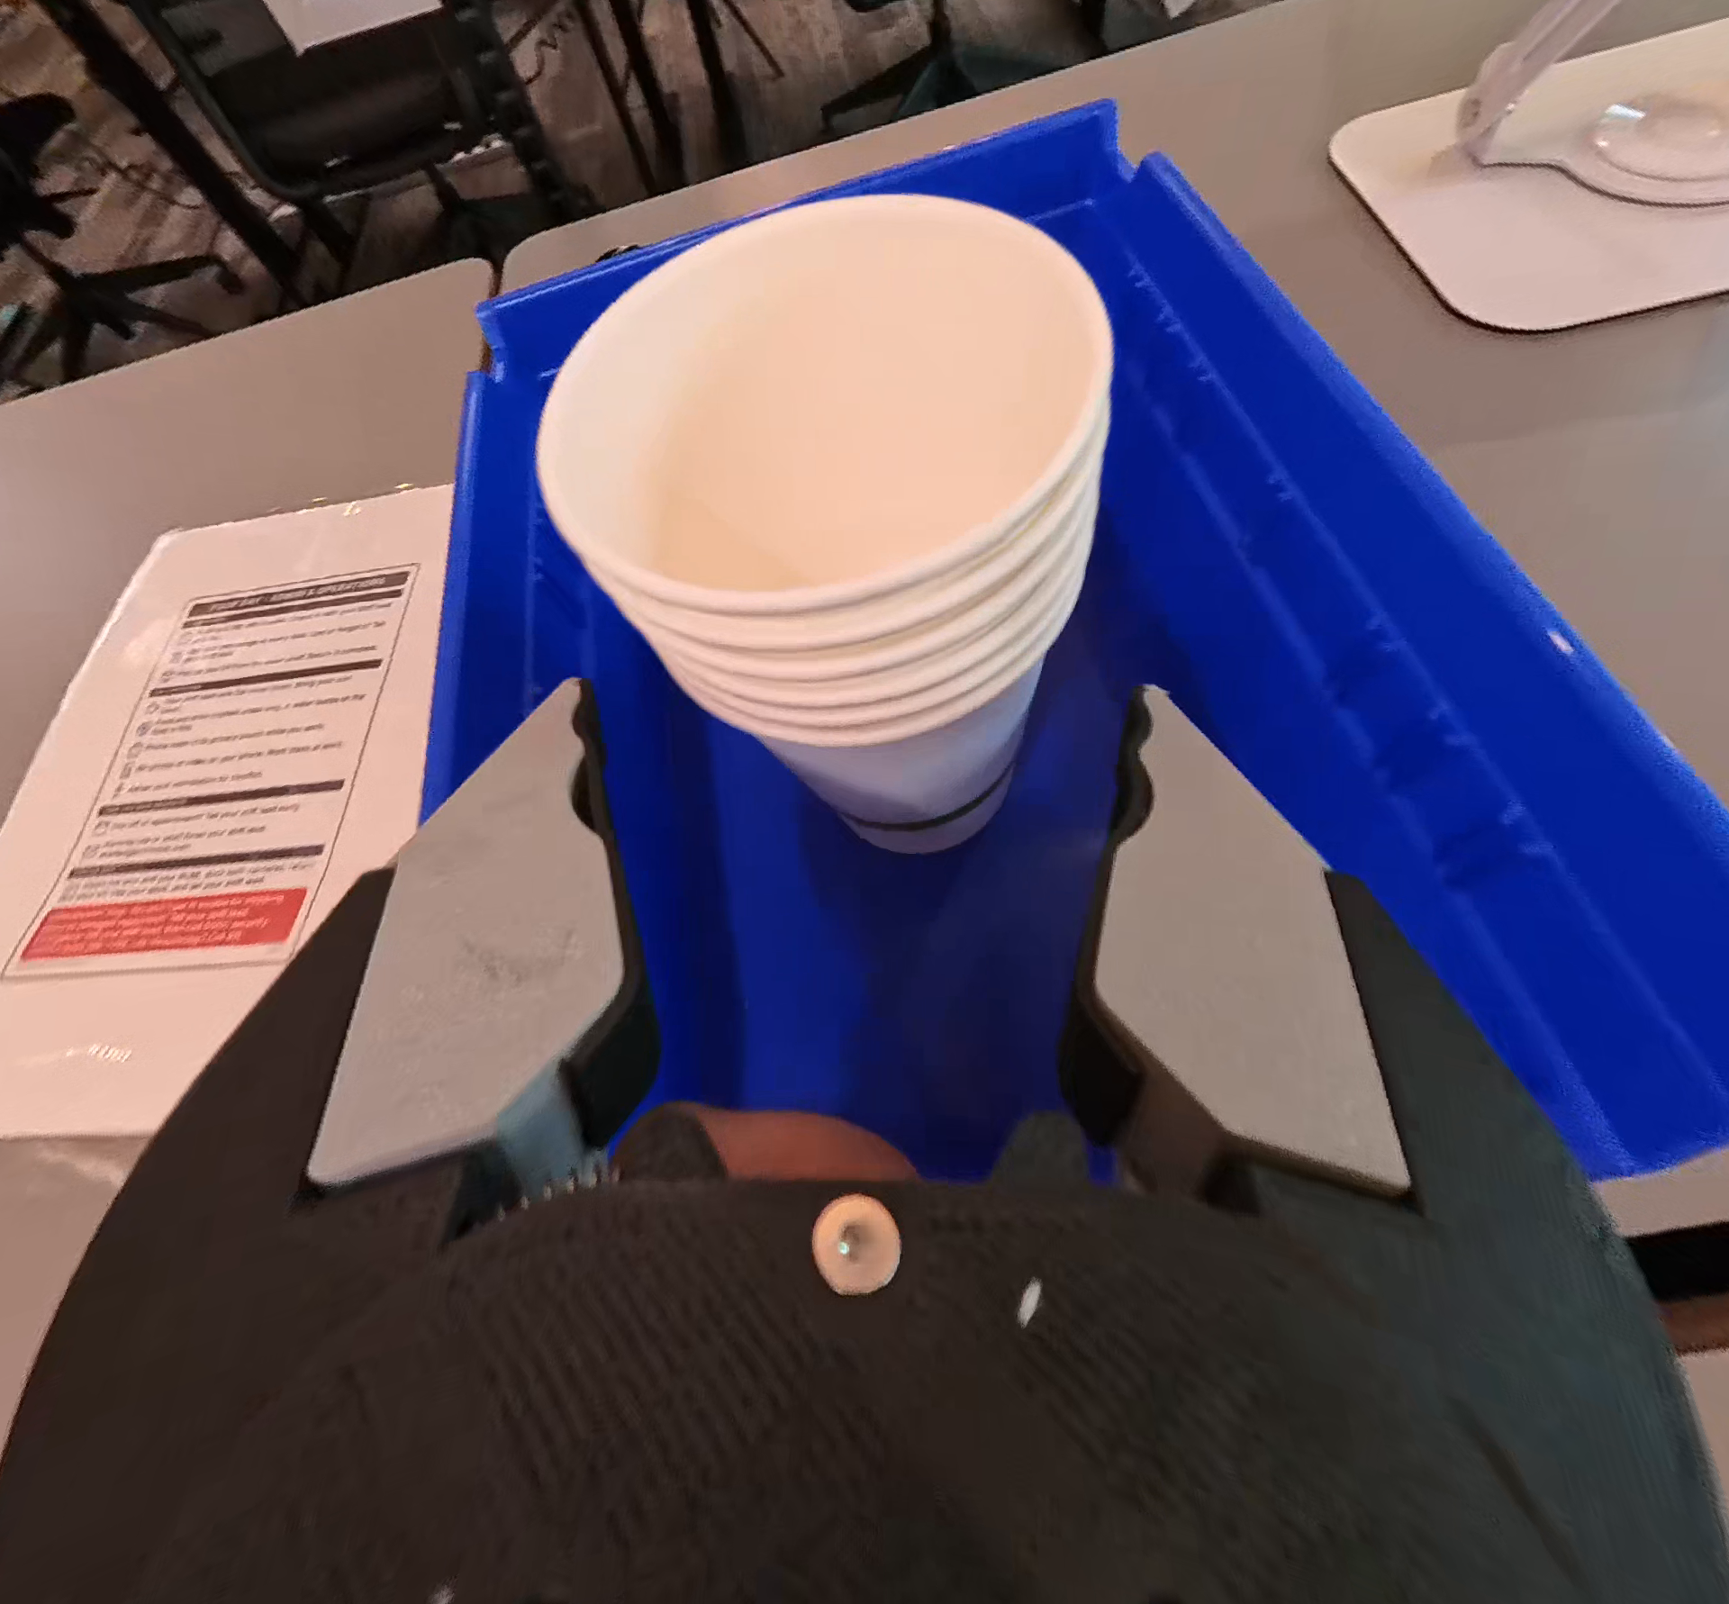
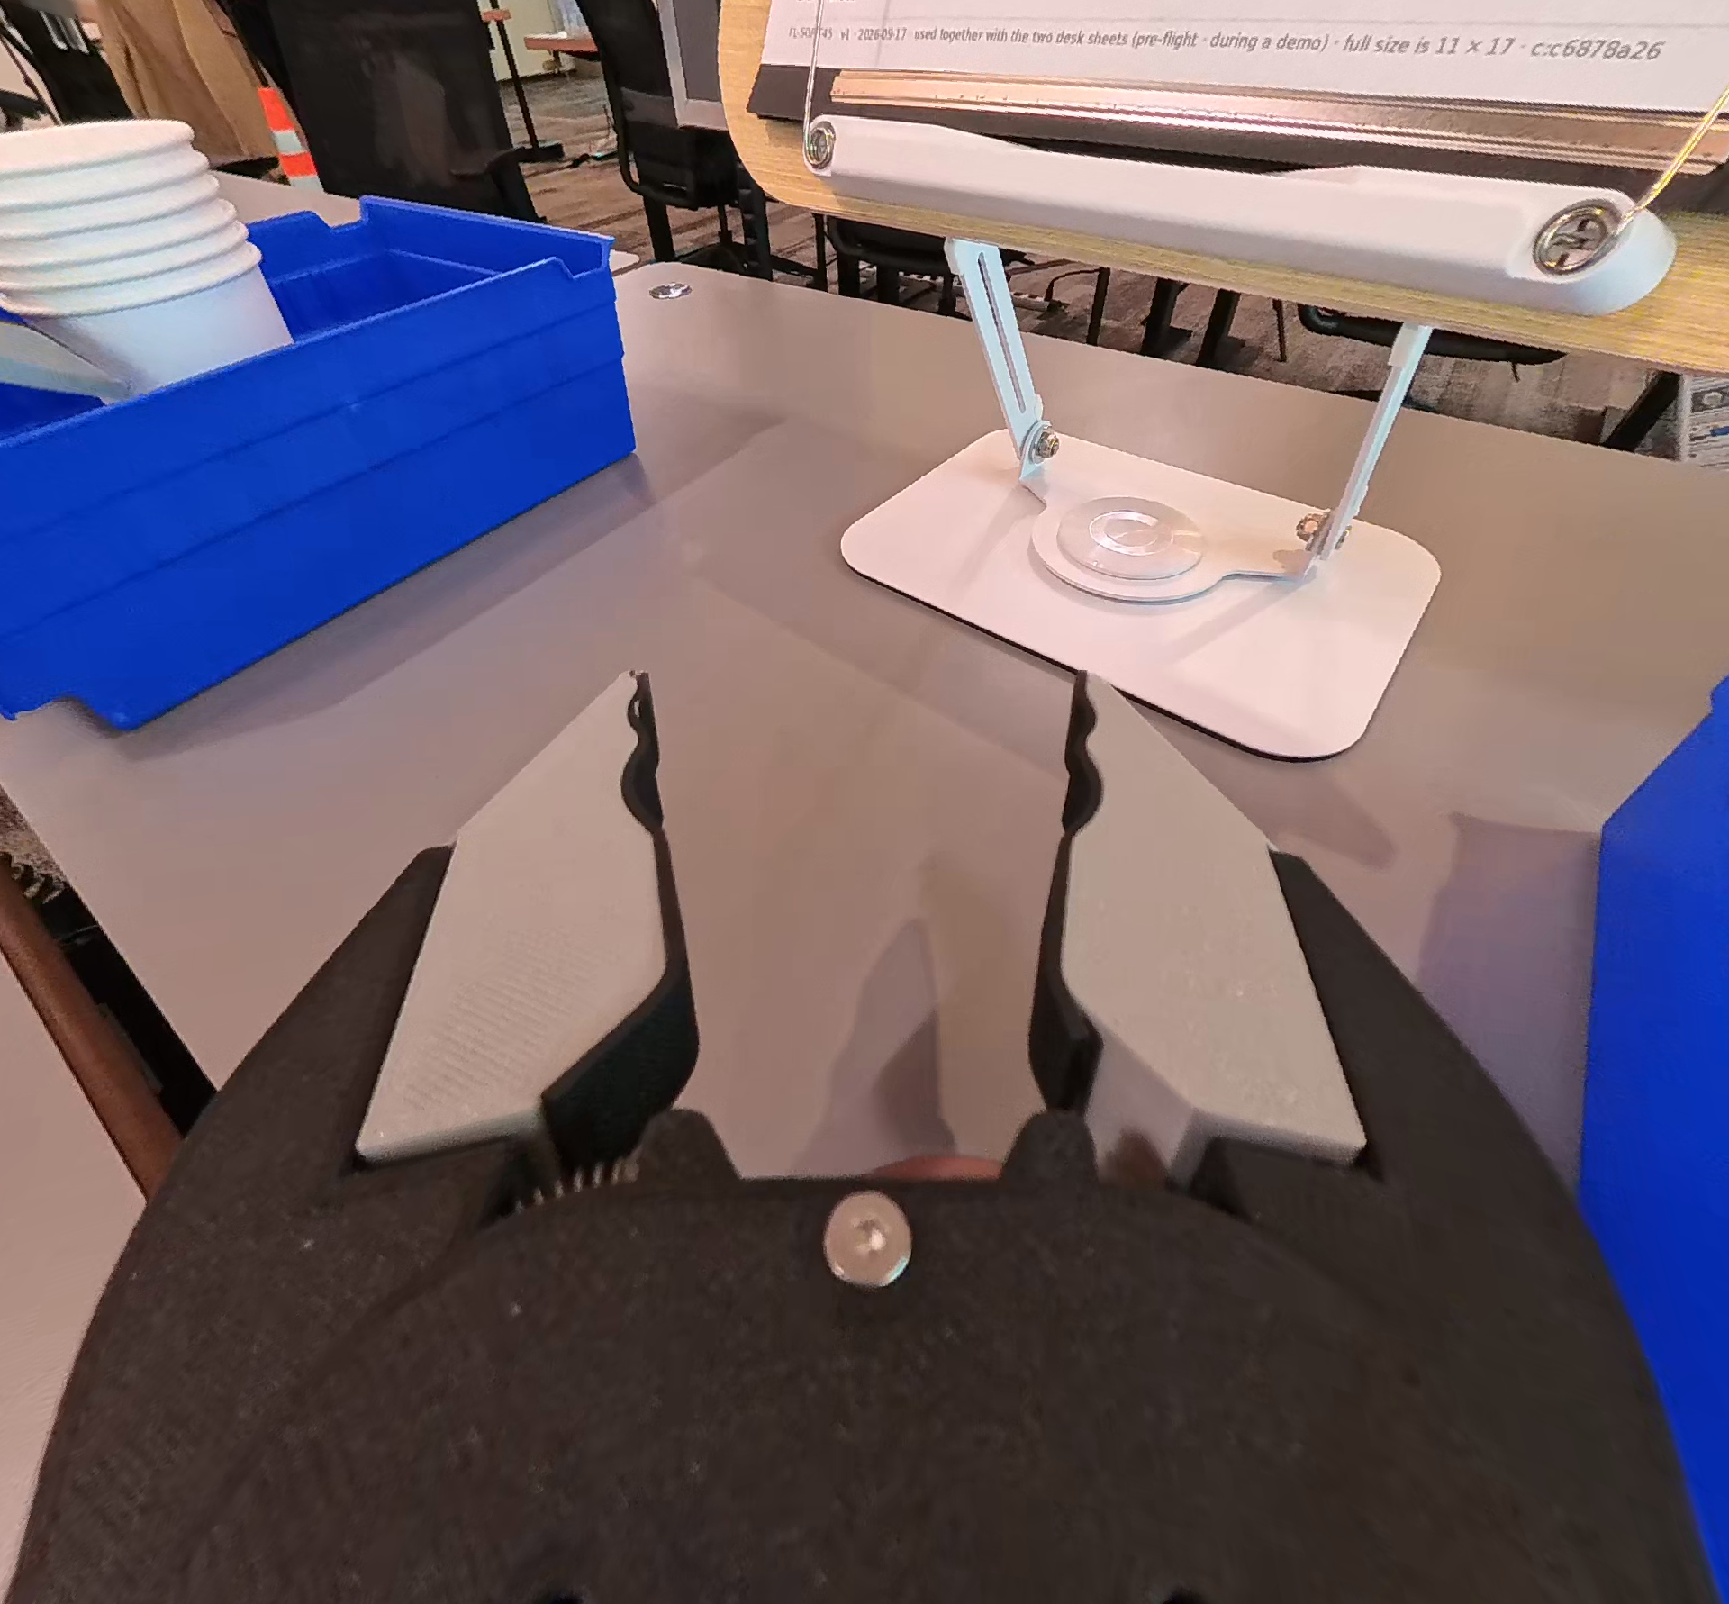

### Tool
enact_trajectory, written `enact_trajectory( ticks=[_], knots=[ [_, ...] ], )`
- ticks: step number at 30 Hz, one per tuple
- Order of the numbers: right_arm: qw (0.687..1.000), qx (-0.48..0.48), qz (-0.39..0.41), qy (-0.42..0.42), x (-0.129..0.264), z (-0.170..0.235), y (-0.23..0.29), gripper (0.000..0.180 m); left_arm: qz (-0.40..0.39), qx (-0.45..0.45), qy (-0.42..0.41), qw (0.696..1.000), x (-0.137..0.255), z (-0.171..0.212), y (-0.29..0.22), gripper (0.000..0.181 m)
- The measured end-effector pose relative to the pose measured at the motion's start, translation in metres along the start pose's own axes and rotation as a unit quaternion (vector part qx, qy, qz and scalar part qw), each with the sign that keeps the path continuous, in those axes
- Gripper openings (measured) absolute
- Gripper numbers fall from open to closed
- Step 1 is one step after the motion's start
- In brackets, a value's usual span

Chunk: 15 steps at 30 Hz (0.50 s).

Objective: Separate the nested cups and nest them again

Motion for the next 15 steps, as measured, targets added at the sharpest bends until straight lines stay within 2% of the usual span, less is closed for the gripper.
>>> enact_trajectory(
  ticks=[5, 8, 15],
  knots=[
    [1.0, 0.0, 0.002, -0.003, 0.002, -0.001, -0.002, 0.085, 0.047, 0.02, 0.003, 0.999, -0.014, 0.001, 0.007, 0.108],
    [1.0, -0.004, 0.001, -0.006, 0.002, -0.001, -0.003, 0.085, 0.071, 0.013, -0.008, 0.997, -0.02, 0.002, 0.01, 0.1],
    [1.0, -0.005, 0.0, 0.001, 0.0, 0.001, -0.004, 0.085, 0.133, 0.029, -0.006, 0.991, -0.026, 0.002, 0.015, 0.1]
  ],
)
Point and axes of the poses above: each gripper's, where its closed fingertips meet, x back along the fingers, z out of its underside, y = z × x across the jaws, the point moved 10 cm from there along x, back along the fingers, and after that the axes turned 5 degrees about -x, right-handed, at the moved point
